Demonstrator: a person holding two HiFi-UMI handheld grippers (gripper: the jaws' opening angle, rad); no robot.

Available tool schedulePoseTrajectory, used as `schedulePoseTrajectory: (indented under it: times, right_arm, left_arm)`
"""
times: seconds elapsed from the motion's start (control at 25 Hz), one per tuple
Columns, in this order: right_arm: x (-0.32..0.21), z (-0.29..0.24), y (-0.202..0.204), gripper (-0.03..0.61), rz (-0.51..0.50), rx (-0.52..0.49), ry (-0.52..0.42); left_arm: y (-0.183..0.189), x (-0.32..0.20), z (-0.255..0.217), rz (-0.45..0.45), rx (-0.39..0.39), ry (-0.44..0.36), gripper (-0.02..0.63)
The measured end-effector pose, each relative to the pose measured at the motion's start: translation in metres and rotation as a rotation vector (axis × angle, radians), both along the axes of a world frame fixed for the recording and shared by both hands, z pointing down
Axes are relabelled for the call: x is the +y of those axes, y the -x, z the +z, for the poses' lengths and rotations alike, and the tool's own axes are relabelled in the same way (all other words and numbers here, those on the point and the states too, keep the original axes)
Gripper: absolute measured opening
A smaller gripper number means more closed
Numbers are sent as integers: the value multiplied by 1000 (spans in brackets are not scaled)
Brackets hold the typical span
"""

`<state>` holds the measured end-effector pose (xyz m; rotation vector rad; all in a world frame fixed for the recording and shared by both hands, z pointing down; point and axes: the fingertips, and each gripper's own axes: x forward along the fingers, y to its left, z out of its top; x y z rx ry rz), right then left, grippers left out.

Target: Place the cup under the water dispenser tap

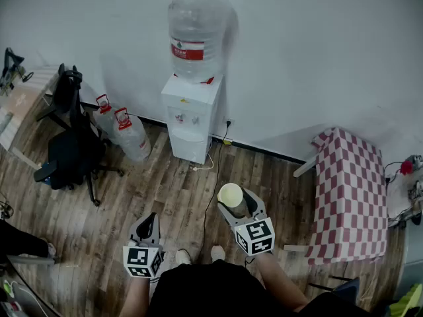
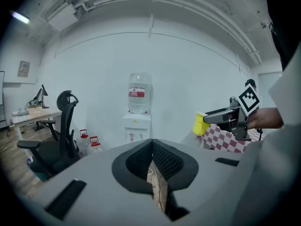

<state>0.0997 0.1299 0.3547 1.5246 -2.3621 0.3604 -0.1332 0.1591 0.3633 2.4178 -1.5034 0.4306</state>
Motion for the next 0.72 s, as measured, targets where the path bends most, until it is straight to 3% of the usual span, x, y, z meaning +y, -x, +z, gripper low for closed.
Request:
schedulePoseTrajectory:
  times: [0.72]
  right_arm:
    - [-2,1,-36,348,-19,-37,1]
  left_arm:
    - [-35,-5,-10,-16,-30,-7,14]
